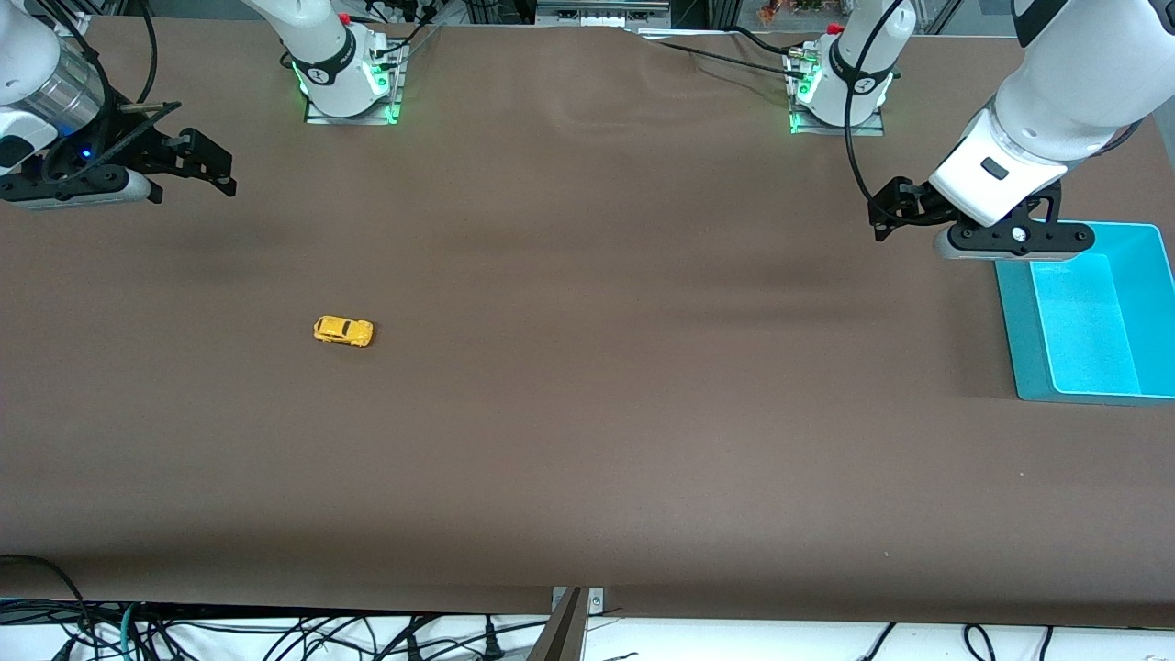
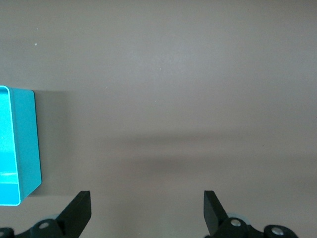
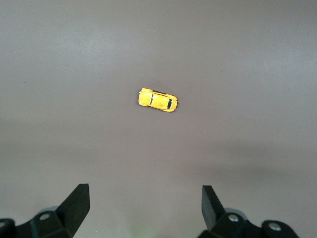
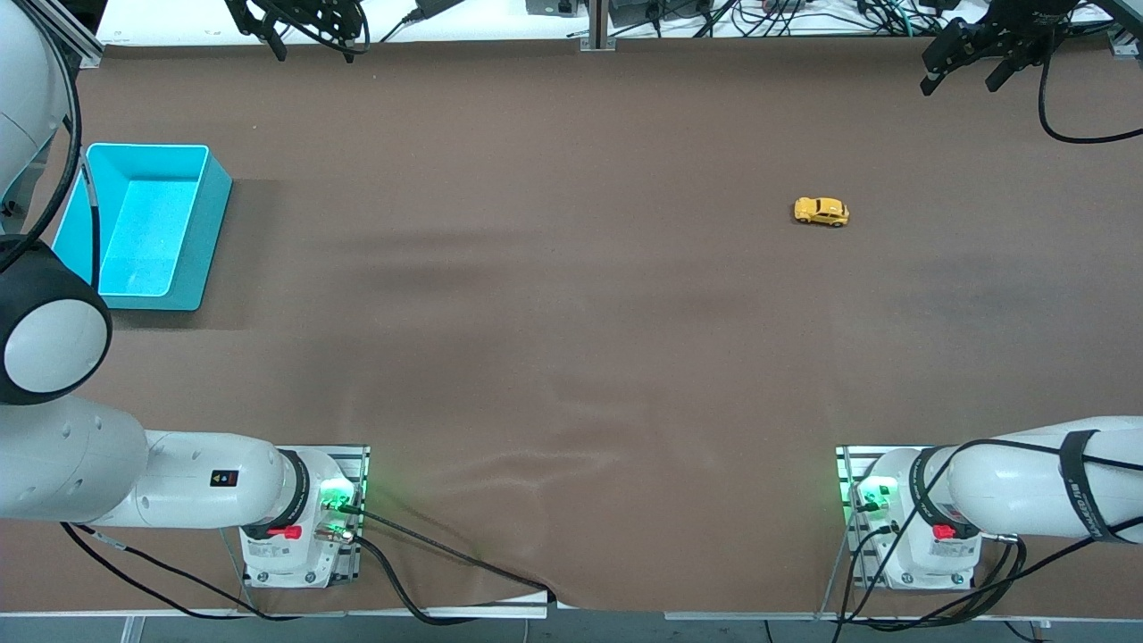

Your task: Wind and store yellow beetle car

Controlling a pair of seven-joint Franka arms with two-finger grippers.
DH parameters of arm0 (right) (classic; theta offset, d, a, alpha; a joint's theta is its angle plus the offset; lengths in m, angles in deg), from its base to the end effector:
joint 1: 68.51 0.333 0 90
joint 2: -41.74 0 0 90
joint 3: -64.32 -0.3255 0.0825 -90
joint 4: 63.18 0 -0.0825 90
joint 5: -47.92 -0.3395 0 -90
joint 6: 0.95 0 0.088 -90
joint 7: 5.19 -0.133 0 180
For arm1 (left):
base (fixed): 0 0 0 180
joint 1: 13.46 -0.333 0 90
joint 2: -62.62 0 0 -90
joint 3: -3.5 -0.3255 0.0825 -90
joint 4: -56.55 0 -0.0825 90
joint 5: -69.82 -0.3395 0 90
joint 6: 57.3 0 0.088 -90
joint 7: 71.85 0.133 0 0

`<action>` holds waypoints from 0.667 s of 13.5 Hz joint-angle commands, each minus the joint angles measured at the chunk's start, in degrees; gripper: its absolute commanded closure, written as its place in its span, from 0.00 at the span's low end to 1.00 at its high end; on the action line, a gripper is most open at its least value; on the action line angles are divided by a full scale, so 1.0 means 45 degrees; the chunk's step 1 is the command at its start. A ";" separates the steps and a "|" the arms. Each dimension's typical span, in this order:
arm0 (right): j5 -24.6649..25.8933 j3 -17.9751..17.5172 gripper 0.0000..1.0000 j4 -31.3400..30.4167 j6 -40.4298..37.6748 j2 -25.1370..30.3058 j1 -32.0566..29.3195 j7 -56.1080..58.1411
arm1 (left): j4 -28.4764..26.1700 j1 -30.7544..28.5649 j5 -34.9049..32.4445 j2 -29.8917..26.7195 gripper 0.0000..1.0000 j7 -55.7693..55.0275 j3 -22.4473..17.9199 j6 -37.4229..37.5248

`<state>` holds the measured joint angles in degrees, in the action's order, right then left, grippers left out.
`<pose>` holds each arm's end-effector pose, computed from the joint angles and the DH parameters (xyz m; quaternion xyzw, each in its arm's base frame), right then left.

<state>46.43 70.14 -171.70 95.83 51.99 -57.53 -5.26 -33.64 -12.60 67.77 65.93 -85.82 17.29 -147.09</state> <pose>0.4540 0.0407 0.5652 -0.9987 -0.0436 0.0145 0.0213 0.5089 -0.1244 0.5773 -0.9994 0.0065 0.0278 0.0185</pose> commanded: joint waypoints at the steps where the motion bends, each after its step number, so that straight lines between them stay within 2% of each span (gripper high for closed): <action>1: 0.0175 -0.0178 0.00 0.0093 -0.0353 0.0165 -0.0096 -0.0258 | 0.0355 0.0043 -0.0132 0.0064 0.00 -0.0178 0.0060 0.0365; 6: 0.0760 -0.0199 0.00 0.0132 -0.0120 0.0068 -0.0096 0.1106 | 0.0355 0.0043 -0.0131 0.0064 0.00 -0.0178 0.0060 0.0365; 9: 0.0781 -0.0140 0.00 0.1027 -0.0665 -0.0633 -0.0115 0.1147 | 0.0355 0.0043 -0.0131 0.0064 0.00 -0.0178 0.0060 0.0365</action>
<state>49.35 69.66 -170.99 95.25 51.58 -57.53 -1.43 -33.60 -12.60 67.77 65.93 -85.88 17.30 -146.95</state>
